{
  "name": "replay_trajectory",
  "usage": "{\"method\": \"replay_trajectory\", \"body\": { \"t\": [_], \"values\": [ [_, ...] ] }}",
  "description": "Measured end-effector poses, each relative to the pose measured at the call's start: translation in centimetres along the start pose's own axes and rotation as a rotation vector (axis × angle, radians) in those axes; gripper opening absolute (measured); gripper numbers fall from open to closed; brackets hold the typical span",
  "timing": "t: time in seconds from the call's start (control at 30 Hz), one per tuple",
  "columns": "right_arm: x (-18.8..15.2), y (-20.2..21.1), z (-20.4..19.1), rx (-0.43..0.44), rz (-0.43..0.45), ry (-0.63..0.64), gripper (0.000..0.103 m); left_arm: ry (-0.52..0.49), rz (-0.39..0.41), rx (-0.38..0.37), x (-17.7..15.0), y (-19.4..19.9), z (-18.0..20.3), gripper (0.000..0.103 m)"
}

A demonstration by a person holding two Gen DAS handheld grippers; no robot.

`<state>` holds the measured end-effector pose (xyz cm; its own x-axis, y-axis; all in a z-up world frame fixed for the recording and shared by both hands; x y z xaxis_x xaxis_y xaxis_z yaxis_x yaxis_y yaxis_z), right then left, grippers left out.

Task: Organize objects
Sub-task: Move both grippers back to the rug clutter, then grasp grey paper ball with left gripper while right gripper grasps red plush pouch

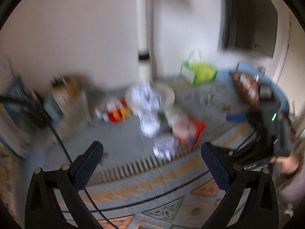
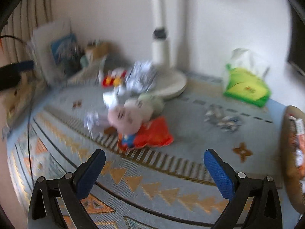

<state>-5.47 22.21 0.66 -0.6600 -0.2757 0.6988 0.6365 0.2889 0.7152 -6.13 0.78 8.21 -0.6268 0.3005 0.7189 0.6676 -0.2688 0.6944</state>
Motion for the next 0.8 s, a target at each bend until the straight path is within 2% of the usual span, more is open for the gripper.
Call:
{"method": "replay_trajectory", "body": {
  "t": [0.13,0.23,0.37,0.5,0.6,0.8],
  "values": [
    [-0.7,-3.1,-0.6,-0.012,-0.074,0.070,0.103,0.014,-0.106,-0.026,-3.3,-6.0,0.2,0.103],
    [-0.6,-4.7,-0.7,-0.014,-0.103,0.093,0.103,0.027,-0.117,-0.059,-4.3,-8.4,0.7,0.103],
    [-0.3,-6.0,-0.3,-0.009,-0.115,0.095,0.103,0.027,-0.100,-0.035,-3.9,-9.5,0.6,0.103],
    [0.4,-6.9,0.6,0.013,-0.122,0.048,0.103,0.061,-0.091,-0.098,-3.0,-10.6,0.5,0.103],
    [0.6,-7.1,0.6,0.013,-0.126,0.062,0.103,0.094,-0.112,-0.172,-3.2,-11.5,0.5,0.103],
    [0.8,-7.2,0.5,0.014,-0.126,0.062,0.103,0.101,-0.109,-0.171,-3.2,-11.6,0.5,0.103]
  ]
}}
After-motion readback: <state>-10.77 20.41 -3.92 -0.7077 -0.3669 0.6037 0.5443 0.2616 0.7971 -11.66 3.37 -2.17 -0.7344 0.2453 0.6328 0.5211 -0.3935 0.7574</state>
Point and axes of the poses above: each gripper's, at about its wrist camera, not at the fingertips, and y roughly against the way its jaws point, z to its right, x to its top, the point moved 4 cm from there along -y, roughly the way its jaws point, and after that the axes turned 1 degree about z, right-handed, at the moved point
